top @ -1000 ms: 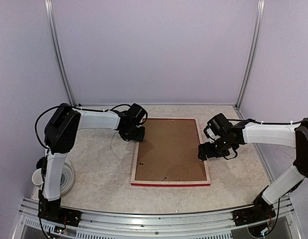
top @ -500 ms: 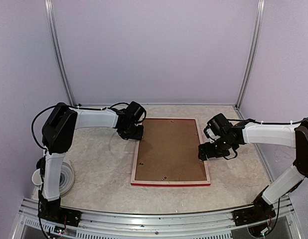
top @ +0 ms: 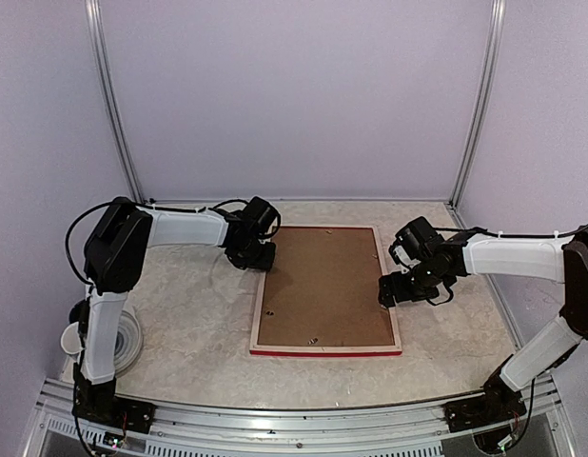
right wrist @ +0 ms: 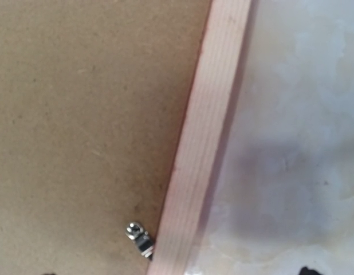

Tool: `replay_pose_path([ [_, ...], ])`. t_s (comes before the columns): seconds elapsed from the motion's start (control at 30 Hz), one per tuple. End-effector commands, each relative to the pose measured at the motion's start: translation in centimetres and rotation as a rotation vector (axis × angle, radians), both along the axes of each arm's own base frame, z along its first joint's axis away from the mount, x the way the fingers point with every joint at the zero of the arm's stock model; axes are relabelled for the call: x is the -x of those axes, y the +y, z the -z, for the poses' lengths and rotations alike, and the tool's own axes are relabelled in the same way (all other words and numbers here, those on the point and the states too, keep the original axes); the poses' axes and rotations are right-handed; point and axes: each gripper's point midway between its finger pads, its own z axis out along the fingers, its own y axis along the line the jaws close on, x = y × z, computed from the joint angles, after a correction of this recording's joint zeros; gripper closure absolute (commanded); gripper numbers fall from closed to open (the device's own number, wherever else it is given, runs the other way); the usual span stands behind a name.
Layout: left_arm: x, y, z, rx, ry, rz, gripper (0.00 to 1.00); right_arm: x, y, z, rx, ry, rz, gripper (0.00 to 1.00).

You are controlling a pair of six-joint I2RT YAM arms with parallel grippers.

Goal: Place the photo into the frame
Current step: Press the fastener onto the backboard.

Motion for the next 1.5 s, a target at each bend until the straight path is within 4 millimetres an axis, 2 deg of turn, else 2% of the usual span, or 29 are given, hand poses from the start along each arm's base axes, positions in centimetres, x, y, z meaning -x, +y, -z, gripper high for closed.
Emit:
replay_pose_path([
  [0.0,-0.4,-0.4,0.7,-0.008,0.014,0.021,0.58,0.3,0.1,0.5,0.009,0.006,-0.006,0.09],
  [0.37,-0.1,0.3,1.5,-0.037,0.018,0.003,0.81,0.3,0.1,0.7,0.011,0.009,-0.004,0.09],
  [0.57,0.0,0.3,1.0,-0.026,0.007,-0.004,0.84,0.1,0.3,0.6,0.007,0.006,-0.006,0.09],
  [0.67,-0.2,0.1,0.3,-0.015,-0.013,-0.011,0.7,0.1,0.3,0.6,0.006,0.006,-0.006,0.09],
  [0.73,-0.5,-0.1,-0.7,-0.002,-0.033,-0.018,0.58,0.2,0.2,0.5,0.007,0.005,-0.005,0.09],
  [1.0,-1.3,-0.9,-6.2,0.066,-0.13,-0.03,0.41,0.4,0.0,0.4,0.005,0.0,-0.003,0.08],
  [1.17,0.6,-1.3,-8.2,0.095,-0.15,-0.014,0.27,0.4,-0.4,0.1,0.014,-0.016,0.005,0.02],
  [1.4,4.5,-1.8,-8.2,0.129,-0.128,0.01,0.09,0.4,-0.8,-0.1,0.027,-0.033,0.019,0.01],
  [1.43,5.0,-1.8,-8.1,0.123,-0.126,0.013,0.03,0.3,-0.9,-0.2,0.032,-0.039,0.022,0.01],
  [1.47,5.5,-1.8,-8.1,0.117,-0.126,0.016,0.01,0.3,-1.0,-0.3,0.035,-0.041,0.024,0.01],
])
